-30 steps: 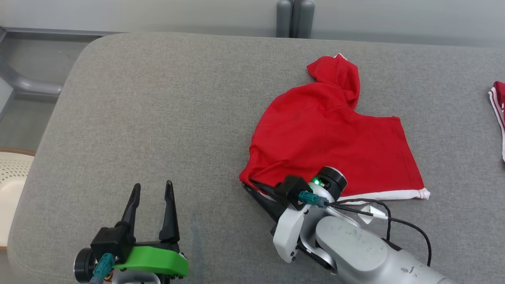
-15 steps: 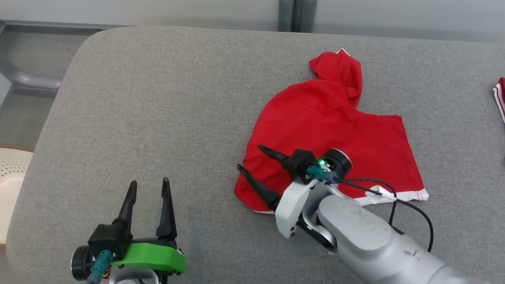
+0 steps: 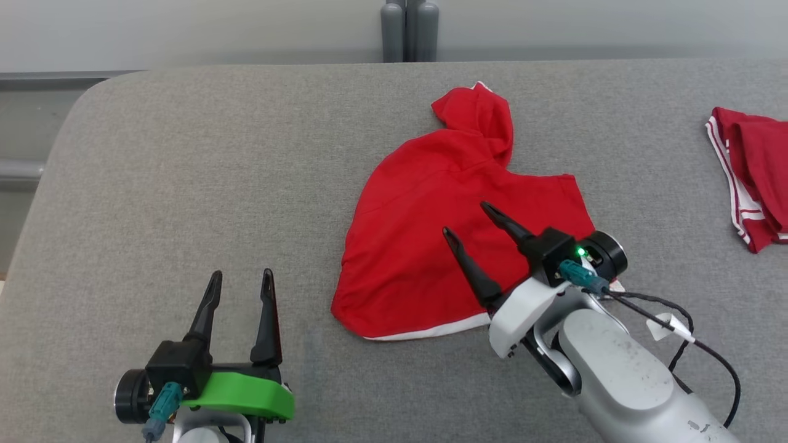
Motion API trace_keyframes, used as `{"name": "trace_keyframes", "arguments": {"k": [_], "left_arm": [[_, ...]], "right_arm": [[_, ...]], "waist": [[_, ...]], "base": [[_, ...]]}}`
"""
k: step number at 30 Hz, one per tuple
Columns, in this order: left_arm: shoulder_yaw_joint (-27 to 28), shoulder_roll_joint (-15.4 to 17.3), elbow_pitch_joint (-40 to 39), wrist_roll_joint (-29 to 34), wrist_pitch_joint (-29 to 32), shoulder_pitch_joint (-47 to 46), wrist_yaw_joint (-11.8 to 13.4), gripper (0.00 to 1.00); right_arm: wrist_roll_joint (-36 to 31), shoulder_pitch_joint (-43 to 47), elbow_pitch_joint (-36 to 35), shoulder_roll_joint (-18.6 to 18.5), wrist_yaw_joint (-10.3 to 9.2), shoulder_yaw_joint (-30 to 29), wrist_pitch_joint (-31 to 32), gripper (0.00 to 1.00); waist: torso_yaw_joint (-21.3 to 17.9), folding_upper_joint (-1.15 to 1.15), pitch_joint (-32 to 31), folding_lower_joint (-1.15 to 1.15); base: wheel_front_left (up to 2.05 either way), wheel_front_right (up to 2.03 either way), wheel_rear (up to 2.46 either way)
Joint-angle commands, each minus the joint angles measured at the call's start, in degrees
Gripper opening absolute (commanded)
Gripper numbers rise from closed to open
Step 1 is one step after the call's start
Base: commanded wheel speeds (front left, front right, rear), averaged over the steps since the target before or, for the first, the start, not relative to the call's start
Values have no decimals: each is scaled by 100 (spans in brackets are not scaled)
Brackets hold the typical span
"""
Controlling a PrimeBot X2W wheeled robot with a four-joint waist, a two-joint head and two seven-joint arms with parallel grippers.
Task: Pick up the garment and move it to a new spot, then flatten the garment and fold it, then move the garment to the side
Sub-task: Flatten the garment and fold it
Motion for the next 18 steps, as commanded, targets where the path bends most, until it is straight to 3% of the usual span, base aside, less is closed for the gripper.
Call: {"name": "trace_keyframes", "arguments": {"k": [1, 10, 18], "left_arm": [[1, 11, 7, 44, -1, -85, -21, 100], [-92, 12, 42, -63, -2, -165, 6, 100], [-225, 11, 30, -234, -1, -172, 103, 100]], "right_arm": [[-112, 93, -17, 0, -2, 82, -14, 100], [-462, -314, 306, 16, -2, 1514, -14, 100], [-756, -974, 1407, -111, -3, 2477, -14, 100]], "waist": [[-116, 0, 3, 0], [151, 0, 83, 0], [769, 0, 148, 0]], "base": [[0, 0, 0], [0, 0, 0], [0, 0, 0]]}}
